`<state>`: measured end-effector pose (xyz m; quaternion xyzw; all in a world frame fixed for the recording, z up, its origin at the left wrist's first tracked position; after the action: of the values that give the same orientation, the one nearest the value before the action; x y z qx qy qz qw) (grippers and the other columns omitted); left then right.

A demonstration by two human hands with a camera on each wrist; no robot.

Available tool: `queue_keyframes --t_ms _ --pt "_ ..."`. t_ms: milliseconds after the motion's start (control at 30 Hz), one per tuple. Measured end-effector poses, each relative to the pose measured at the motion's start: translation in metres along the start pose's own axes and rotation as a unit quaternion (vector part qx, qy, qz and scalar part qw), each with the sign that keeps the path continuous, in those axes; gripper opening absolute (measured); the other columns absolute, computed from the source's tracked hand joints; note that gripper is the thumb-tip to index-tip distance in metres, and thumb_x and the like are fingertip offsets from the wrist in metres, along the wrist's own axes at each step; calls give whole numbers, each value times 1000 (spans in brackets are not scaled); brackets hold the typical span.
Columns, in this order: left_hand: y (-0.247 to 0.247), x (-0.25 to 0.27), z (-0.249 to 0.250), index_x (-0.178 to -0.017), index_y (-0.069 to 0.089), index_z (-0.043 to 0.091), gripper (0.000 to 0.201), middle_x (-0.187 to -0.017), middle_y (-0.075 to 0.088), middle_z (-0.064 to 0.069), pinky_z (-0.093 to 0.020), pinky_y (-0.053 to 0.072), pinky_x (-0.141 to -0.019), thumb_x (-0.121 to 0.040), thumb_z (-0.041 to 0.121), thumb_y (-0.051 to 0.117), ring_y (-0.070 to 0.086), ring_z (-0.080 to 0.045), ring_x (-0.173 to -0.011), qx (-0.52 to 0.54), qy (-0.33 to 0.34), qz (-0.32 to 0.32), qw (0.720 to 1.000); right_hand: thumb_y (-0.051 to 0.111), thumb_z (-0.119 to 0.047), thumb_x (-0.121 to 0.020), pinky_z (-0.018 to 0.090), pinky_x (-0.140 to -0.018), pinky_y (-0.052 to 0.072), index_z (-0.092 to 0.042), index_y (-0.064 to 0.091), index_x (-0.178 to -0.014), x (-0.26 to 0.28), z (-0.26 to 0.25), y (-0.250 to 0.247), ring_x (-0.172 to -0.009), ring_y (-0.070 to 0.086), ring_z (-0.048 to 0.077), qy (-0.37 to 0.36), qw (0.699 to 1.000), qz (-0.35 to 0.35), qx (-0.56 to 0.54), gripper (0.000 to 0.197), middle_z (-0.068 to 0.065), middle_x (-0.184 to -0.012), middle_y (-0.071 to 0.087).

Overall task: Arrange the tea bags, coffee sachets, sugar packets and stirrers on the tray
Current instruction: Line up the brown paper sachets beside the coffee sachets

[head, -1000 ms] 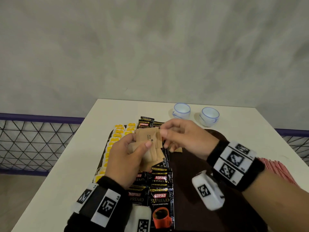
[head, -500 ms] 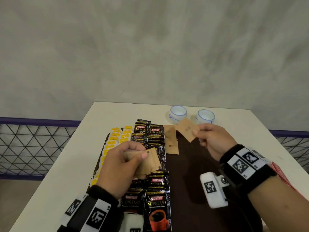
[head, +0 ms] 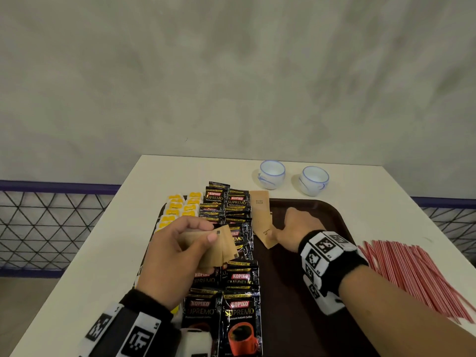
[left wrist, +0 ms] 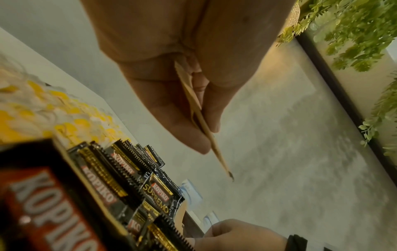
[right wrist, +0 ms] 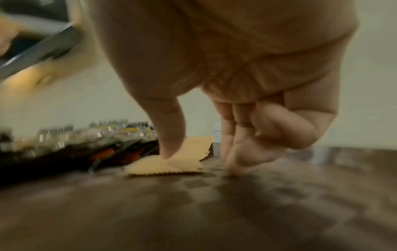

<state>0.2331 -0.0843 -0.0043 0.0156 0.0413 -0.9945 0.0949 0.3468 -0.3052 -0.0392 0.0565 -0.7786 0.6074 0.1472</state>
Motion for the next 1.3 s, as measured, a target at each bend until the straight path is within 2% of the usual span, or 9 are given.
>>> queue_keyframes --t_ms 100,200,333,533,667,833,1033,1233,1300 --pt "-3 0 -2 -82 68 9 4 -86 64 -11 -34 56 -45 -81 5 68 67 -19 -65 -7 7 9 1000 69 -48 -79 36 -94 46 -10 43 -130 -9 -8 -1 -118 51 27 -19 1000 -2 -21 68 9 -130 49" --pt "-3 1 -4 -81 68 11 5 -87 64 -11 -32 56 -45 -81 6 68 66 -23 -67 -10 11 12 1000 77 -39 -76 30 -90 44 -7 41 -132 -14 -20 -5 -119 51 25 -30 996 -7 -81 73 10 -133 47" --pt "-3 2 -7 -81 68 12 5 -89 64 -11 -34 56 -46 -81 7 68 65 -30 -77 -18 12 13 1000 78 -36 -75 32 -97 47 -3 40 -135 -13 -32 -8 -122 50 24 -27 998 -23 -57 78 12 -133 47" --pt "-5 2 -8 -80 68 12 5 -92 64 -11 -33 56 -46 -82 7 67 65 -30 -79 -17 11 14 1000 79 -27 -76 32 -86 50 -6 48 -123 -18 -29 -1 -109 59 25 -15 995 -37 -89 61 9 -122 57" --pt "-5 2 -10 -78 69 14 7 -91 65 -12 -34 57 -47 -81 8 68 66 -31 -77 -16 10 16 1000 77 -30 -78 30 -82 53 -6 64 -110 -26 -23 0 -100 65 22 -3 994 -51 -98 42 8 -110 68" --pt "-6 4 -11 -80 69 15 7 -89 65 -10 -37 58 -48 -81 9 68 68 -28 -71 -20 7 15 1000 73 -20 -82 26 -72 48 -6 68 -104 -30 -18 3 -95 65 21 24 991 -26 -131 27 9 -105 70" --pt "-8 3 -11 -81 69 13 4 -90 66 -9 -35 57 -48 -81 9 68 68 -21 -74 -22 8 16 1000 65 -17 -88 31 -79 52 -4 69 -102 -37 -18 0 -97 66 25 25 988 17 -153 20 12 -105 70" --pt "-10 2 -12 -81 69 12 4 -89 66 -9 -33 56 -46 -81 9 68 67 -20 -74 -23 10 21 999 60 -13 -90 28 -73 46 -1 68 -102 -43 -26 -12 -95 64 26 -4 984 35 -174 19 13 -107 69" --pt "-8 2 -12 -81 68 11 4 -89 66 -9 -31 56 -46 -82 8 67 67 -20 -75 -19 7 17 1000 60 -10 -90 28 -78 46 -4 67 -91 -46 -29 -13 -101 63 28 -12 981 48 -188 9 12 -110 68"
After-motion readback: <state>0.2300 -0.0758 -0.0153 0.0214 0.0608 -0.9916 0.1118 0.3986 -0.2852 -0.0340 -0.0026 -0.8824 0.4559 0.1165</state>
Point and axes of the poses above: each hand's wrist, its own x-axis away from the middle knuckle, its own y-axis out of the palm, z = x × y, the point moved 3 cm from there along -x, towards the middle knuckle
